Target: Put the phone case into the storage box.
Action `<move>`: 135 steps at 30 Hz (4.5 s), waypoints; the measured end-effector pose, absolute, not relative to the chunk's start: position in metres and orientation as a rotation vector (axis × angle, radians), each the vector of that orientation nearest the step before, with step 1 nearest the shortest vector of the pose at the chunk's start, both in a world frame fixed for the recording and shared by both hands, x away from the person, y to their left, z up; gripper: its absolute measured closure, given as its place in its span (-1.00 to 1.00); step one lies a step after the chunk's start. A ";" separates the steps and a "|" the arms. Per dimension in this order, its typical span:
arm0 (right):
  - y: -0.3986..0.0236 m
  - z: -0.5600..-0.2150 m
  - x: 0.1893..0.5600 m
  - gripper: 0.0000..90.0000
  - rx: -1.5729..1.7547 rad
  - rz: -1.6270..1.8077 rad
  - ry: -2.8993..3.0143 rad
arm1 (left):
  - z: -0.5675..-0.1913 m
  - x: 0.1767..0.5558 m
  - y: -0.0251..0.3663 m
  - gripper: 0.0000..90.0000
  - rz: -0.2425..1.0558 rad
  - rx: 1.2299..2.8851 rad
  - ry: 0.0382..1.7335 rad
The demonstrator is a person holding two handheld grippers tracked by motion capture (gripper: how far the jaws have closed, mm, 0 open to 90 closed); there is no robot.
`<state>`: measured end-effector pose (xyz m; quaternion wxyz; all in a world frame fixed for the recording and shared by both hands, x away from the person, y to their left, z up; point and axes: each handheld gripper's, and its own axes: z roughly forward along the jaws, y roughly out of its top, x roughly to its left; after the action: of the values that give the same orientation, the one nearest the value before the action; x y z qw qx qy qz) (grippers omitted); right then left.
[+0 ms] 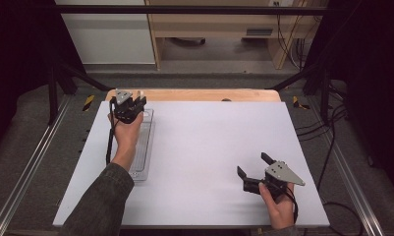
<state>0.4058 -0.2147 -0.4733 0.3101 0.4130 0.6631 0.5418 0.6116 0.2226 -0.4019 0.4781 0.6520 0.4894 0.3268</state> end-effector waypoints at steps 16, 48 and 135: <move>-0.214 -0.473 0.406 -0.92 1.097 1.431 1.751 | -0.404 0.617 0.224 0.77 0.777 1.577 1.191; -0.214 -0.474 0.406 -0.92 1.095 1.426 1.756 | -0.409 0.624 0.224 0.70 0.763 1.547 1.173; -0.211 -0.473 0.406 -0.93 1.094 1.424 1.763 | -0.389 0.589 0.204 -0.79 0.794 1.738 0.994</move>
<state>0.4056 -0.2114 -0.4735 0.3076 0.4139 0.6666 0.5383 0.5887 0.2043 -0.3887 0.4739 0.7105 0.4064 0.3246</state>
